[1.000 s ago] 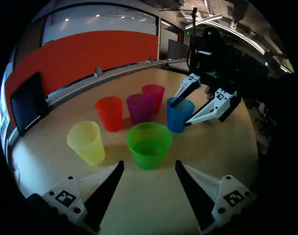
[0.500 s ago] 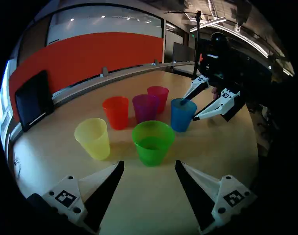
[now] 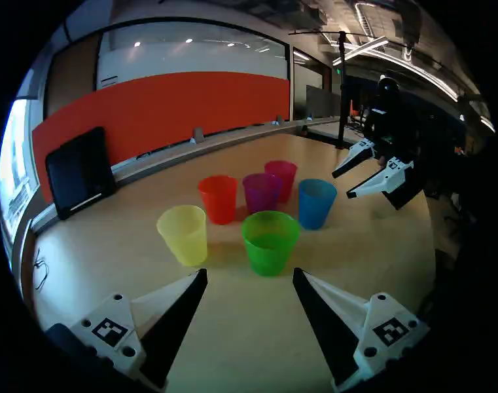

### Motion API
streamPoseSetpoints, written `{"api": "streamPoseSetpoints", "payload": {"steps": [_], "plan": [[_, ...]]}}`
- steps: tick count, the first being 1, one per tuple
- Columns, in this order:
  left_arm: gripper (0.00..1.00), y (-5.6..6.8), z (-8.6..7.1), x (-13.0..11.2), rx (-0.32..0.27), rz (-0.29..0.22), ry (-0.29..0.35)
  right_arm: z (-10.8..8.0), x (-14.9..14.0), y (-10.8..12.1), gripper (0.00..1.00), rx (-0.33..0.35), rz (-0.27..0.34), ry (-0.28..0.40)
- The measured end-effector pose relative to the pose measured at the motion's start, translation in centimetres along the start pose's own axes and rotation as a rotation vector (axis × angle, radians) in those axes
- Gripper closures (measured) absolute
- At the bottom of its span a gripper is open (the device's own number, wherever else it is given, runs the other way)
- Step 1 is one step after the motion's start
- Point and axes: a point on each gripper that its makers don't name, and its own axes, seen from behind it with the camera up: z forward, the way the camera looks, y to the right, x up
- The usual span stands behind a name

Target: Pour water

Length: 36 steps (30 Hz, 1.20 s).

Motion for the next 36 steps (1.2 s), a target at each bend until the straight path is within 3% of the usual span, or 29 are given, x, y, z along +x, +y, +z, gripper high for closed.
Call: {"api": "streamPoseSetpoints", "payload": {"steps": [9,21,36], "plan": [[0.03,-1.4,-2.0,1.3,0.135,-0.026,0.127,-2.0,1.2,1.1,0.0,-0.105,0.053,0.09],[0.03,-5.5,-6.6,4.1,0.379,-0.084,0.337,-4.1,3.8,4.6,0.0,-0.345,0.127,0.249],[0.03,-7.9,-10.0,4.8,0.611,-0.094,0.434,-7.3,6.4,7.5,0.0,-0.628,0.143,0.454]]}}
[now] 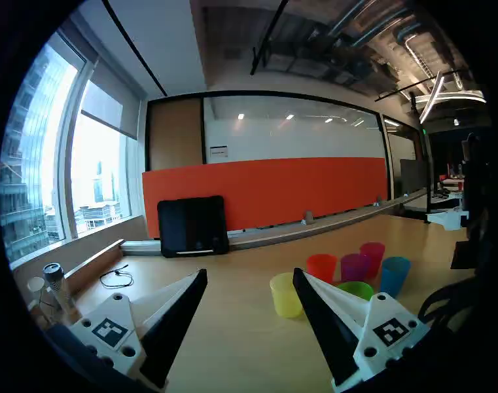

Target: Pour water

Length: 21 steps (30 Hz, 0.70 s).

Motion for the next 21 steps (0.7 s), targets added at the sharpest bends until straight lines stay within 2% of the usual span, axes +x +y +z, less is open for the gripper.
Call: {"api": "streamPoseSetpoints", "payload": {"steps": [3,12,15,21], "plan": [[0.03,-0.3,0.0,0.2,0.031,-0.001,0.013,-0.3,0.4,0.4,0.0,-0.031,0.017,0.03],[0.03,-1.0,-0.3,0.0,0.107,0.02,0.029,-1.4,1.2,0.7,0.0,-0.062,0.07,0.094],[0.03,-1.1,-0.3,-0.2,0.125,0.012,0.028,-1.5,1.4,1.0,0.0,-0.07,0.091,0.109],[0.03,-1.0,-0.3,-0.9,0.152,-0.015,0.034,-2.0,2.1,2.1,0.0,-0.098,0.089,0.119]]}}
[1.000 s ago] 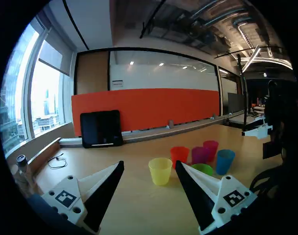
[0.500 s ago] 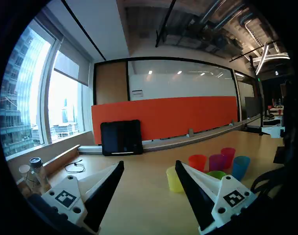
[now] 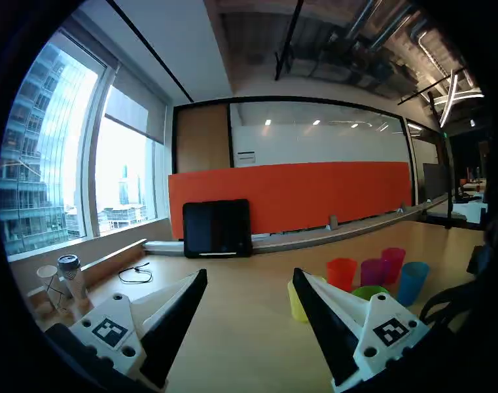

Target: Pour water

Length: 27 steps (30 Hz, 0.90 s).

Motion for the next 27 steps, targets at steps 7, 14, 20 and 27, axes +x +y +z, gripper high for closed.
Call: {"api": "streamPoseSetpoints", "payload": {"steps": [7,14,20,27], "plan": [[0.03,0.7,0.0,-0.9,0.008,-0.005,0.01,0.0,0.8,0.0,0.0,0.001,0.01,0.012],[0.03,0.9,0.2,-1.6,0.005,-0.007,0.01,0.0,1.1,-0.4,0.0,0.014,0.022,0.019],[0.03,0.1,0.3,-2.3,0.01,-0.025,0.013,0.0,1.2,0.0,0.0,0.001,0.025,0.017],[0.03,-0.4,0.6,-2.9,0.007,-0.047,0.012,-0.4,1.4,-0.2,0.0,0.002,0.04,0.021]]}}
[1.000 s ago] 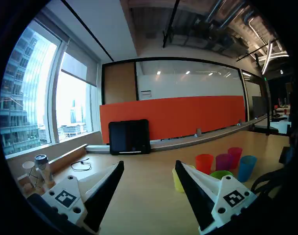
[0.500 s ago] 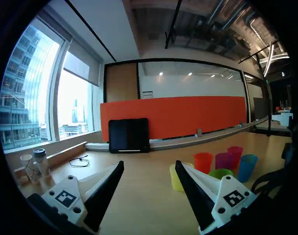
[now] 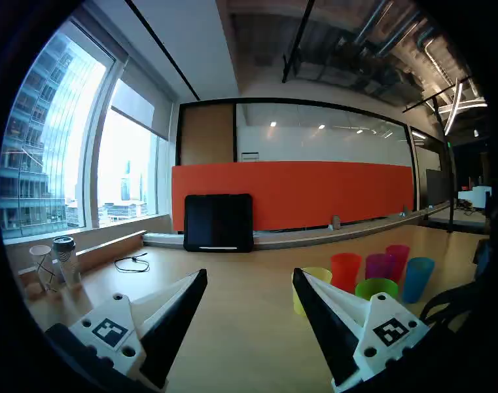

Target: Pour water

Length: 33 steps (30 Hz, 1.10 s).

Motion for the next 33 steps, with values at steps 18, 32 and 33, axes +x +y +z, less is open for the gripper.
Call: {"api": "streamPoseSetpoints", "payload": {"steps": [18,32,33], "plan": [[0.03,-1.0,0.4,-1.4,0.002,-0.025,-0.006,0.3,0.6,-1.2,0.0,0.013,0.001,0.005],[0.03,-0.9,0.7,-2.0,-0.001,-0.022,-0.03,0.2,0.4,-1.6,0.0,0.024,0.011,0.007],[0.03,-0.9,0.7,-1.9,-0.001,-0.022,-0.03,0.2,0.4,-1.6,0.0,0.025,0.012,0.008]]}}
